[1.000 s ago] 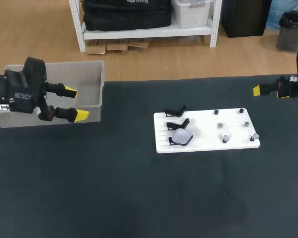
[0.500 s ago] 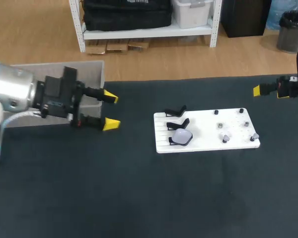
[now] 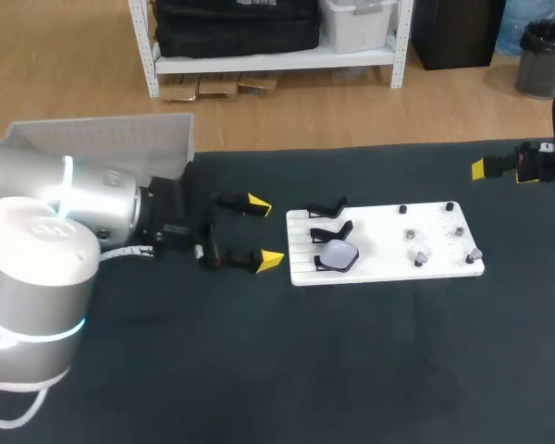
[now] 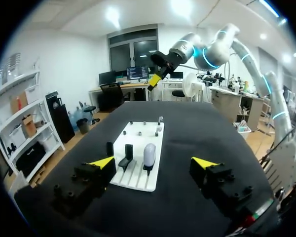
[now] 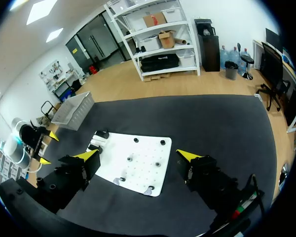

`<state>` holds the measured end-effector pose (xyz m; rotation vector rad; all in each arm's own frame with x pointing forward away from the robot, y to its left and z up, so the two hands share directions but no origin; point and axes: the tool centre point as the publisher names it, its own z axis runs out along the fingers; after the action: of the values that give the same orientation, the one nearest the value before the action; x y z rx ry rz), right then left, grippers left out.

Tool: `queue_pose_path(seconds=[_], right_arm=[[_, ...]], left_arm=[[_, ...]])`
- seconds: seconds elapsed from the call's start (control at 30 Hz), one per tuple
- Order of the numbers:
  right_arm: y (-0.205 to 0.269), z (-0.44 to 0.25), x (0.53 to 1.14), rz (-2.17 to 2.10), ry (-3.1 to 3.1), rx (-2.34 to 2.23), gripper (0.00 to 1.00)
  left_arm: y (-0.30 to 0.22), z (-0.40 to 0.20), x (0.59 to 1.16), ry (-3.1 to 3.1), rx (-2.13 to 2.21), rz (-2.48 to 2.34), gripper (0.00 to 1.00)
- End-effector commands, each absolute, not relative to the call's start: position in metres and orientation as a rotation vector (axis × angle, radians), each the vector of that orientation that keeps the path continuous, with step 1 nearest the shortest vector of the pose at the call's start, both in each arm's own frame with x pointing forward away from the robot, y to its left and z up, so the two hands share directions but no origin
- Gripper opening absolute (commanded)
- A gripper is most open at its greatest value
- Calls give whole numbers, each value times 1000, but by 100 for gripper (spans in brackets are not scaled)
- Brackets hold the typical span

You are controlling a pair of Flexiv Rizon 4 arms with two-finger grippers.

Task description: Pick up each earbud case from the left stands, insert the matching earbuds, close the lid, and place the case in the box.

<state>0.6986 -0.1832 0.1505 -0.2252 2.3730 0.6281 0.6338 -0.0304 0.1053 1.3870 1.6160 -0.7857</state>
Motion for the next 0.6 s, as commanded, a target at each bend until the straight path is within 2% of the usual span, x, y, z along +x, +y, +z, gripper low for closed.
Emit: queue_pose_path(seconds=[0.03, 0.23, 0.6], right_arm=[[-184, 150, 699, 633, 2373, -229, 100], [-184, 150, 699, 633, 2373, -229, 100], [-184, 150, 699, 633, 2373, -229, 100]], left_arm=[[-34, 101, 634, 1609, 1372, -777, 100], [-34, 101, 634, 1609, 1372, -777, 100], [-64, 66, 642, 1701, 1402, -863, 100]])
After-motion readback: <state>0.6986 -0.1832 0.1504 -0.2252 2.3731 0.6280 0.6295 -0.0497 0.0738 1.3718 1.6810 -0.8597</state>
